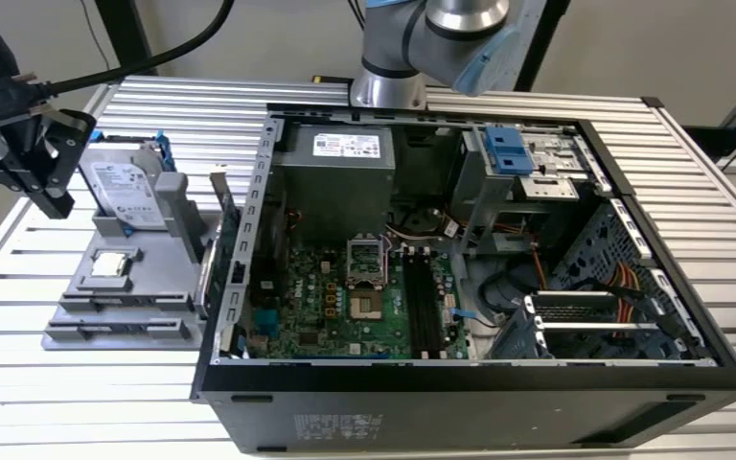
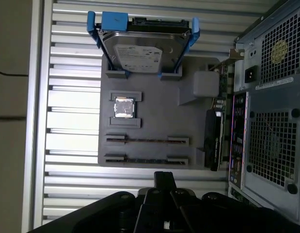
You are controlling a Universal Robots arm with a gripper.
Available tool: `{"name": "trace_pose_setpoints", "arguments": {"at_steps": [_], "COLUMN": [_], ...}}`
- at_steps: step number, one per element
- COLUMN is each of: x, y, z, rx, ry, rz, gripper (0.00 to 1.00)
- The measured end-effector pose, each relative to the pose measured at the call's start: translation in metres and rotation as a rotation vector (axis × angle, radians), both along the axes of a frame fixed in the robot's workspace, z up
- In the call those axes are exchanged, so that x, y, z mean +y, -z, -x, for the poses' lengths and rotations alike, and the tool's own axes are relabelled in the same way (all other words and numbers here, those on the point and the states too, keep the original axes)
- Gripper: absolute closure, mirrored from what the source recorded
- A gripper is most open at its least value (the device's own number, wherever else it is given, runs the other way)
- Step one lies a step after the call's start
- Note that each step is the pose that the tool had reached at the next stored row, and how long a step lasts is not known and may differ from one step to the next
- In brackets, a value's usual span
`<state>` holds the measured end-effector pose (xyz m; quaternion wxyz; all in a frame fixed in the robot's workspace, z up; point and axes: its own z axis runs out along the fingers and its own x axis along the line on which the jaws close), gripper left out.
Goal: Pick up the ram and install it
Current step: 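Pick up the ram and move it above insertion slot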
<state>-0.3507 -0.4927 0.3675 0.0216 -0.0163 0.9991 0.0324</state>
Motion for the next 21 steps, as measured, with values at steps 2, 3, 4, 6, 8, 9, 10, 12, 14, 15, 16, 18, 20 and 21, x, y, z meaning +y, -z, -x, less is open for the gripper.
{"name": "trace_pose_setpoints", "arguments": {"at_steps": [2,3,4,6,8,9,10,12,14,15,16,18,20,21], "x": [0.0,0.0,0.0,0.0,0.0,0.0,0.0,0.0,0.0,0.0,0.0,0.0,0.0,0.0], "y": [0.0,0.0,0.0,0.0,0.0,0.0,0.0,0.0,0.0,0.0,0.0,0.0,0.0,0.0], "z": [0.0,0.0,0.0,0.0,0.0,0.0,0.0,0.0001,0.0001,0.0001,0.0001,0.0001,0.0001,0.0001], "rx": [-0.0001,0.0,-0.0001,0.0,-0.0001,-0.0001,0.0,-0.0001,-0.0001,-0.0001,0.0,-0.0001,-0.0001,-0.0001], "ry": [-0.002,-0.003,-0.004,-0.01,-0.012,-0.012,-0.013,-0.015,-0.016,-0.017,-0.018,-0.019,-0.021,-0.021], "rz": [0.0,0.0001,-0.0001,0.0,0.0,0.0,0.0,0.0,0.0,0.0,0.0,0.0,0.0,0.0], "gripper": [1.0,1.0,1.0,1.0,1.0,1.0,1.0,1.0,1.0,1.0,1.0,1.0,1.0,1.0]}}
